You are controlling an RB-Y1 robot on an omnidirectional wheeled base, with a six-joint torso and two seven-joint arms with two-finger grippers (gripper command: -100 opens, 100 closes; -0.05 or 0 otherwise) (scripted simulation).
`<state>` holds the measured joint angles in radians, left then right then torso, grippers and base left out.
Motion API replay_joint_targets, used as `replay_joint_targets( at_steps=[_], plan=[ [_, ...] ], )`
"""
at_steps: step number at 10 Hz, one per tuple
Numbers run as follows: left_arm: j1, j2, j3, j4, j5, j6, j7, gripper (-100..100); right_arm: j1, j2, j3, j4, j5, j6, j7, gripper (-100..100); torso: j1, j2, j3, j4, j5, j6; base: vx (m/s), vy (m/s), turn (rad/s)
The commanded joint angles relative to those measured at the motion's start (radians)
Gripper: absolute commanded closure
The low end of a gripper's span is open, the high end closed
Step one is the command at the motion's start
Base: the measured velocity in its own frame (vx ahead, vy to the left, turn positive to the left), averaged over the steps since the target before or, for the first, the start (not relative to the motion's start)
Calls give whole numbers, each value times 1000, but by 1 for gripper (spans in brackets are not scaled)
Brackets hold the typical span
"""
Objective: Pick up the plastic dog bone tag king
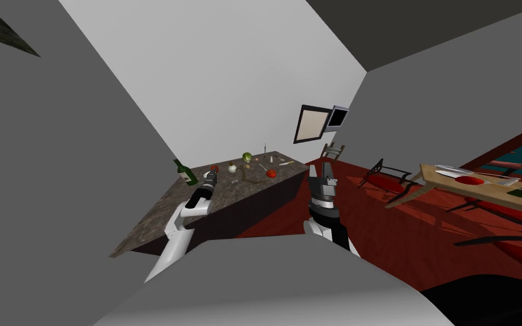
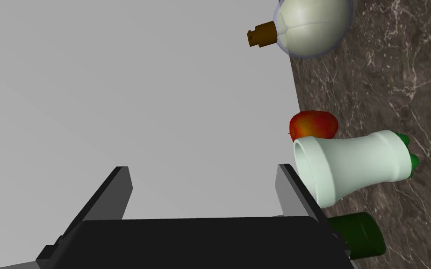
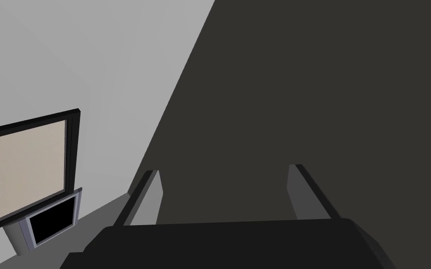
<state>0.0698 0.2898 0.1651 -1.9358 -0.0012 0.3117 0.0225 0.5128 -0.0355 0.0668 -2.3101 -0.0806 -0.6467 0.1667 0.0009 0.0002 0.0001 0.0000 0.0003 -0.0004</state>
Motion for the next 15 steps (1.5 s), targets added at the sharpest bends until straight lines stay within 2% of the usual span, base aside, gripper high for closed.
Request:
replay_joint_targets(
  at_steps=[1, 2, 3, 5, 6, 8, 9, 11, 12, 13, 14, 15],
  plan=[
    [-45, 19, 10, 47, 8, 50, 18, -100, 0, 0, 0, 0, 0, 0, 0, 0, 0, 0, 0, 0, 0, 0, -10, 15, -89],
    [-45, 19, 10, 47, 8, 80, 18, -100, 0, 0, 0, 0, 0, 0, 0, 0, 0, 0, 0, 0, 0, 0, -9, 15, -52],
    [-81, 34, 19, 85, 16, 114, 34, -100, 0, 0, 0, 0, 0, 0, 0, 0, 0, 0, 0, 0, 0, 0, -9, 14, -103],
    [-81, 34, 19, 85, 16, 153, 34, -100, 0, 0, 0, 0, 0, 0, 0, 0, 0, 0, 0, 0, 0, 0, -6, 11, -26],
    [-118, 50, 27, 125, 27, 186, 51, -100, 0, 0, 0, 0, 0, 0, 0, 0, 0, 0, 0, 0, 0, 0, -5, 6, -128],
    [-118, 50, 27, 125, 27, 221, 51, -100, 0, 0, 0, 0, 0, 0, 0, 0, 0, 0, 0, 0, 0, 0, -2, 9, -20],
    [-154, 65, 35, 167, 39, 259, 68, -100, 0, 0, 0, 0, 0, 0, 0, 0, 0, 0, 0, 0, 0, 0, -2, 6, -101],
    [-154, 65, 35, 167, 39, 289, 68, -100, 0, 0, 0, 0, 0, 0, 0, 0, 0, 0, 0, 0, 0, 0, -2, 10, -44],
    [-190, 82, 43, 210, 53, 331, 87, -100, 0, 0, 0, 0, 0, 0, 0, 0, 0, 0, 0, 0, 0, 0, 2, 7, -103],
    [-190, 82, 43, 210, 53, 357, 87, -100, 0, 0, 0, 0, 0, 0, 0, 0, 0, -1, 0, 0, 0, 0, 1, 11, -80],
    [-225, 98, 51, 255, 70, 381, 106, -100, 0, 0, 0, 0, 0, 0, 0, 0, 0, -1, 0, 0, 0, 0, 2, 12, -151],
    [-225, 98, 51, 256, 70, 411, 106, -100, 0, 0, 0, 0, 0, 0, 0, 0, 0, -1, -1, 0, 0, 0, 3, 14, -69]
  ],
)
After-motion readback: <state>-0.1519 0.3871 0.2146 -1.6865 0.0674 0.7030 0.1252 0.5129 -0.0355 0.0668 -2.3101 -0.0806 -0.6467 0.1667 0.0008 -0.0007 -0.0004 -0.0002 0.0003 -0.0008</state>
